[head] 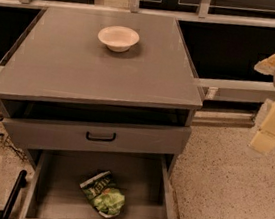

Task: Pick green jalapeno chip bag from middle drawer and place on counter

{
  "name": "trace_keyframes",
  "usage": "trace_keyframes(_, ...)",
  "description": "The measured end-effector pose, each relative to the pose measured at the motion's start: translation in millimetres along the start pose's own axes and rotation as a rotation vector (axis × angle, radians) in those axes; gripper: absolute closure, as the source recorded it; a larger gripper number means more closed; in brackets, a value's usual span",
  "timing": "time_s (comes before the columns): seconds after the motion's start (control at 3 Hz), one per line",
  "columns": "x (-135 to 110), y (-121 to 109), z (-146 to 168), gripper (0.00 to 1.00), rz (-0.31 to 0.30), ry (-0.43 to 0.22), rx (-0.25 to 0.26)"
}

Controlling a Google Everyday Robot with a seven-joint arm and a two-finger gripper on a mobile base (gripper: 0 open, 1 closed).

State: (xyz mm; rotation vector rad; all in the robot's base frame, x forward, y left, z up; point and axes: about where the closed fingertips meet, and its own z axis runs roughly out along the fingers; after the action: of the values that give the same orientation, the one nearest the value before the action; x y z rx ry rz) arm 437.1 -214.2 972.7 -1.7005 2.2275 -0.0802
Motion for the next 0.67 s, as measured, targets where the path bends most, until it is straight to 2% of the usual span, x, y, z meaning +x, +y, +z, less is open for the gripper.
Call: trace_keyframes(0.67, -2, 14, 29, 0.00, 0.065, -0.103, -0.016)
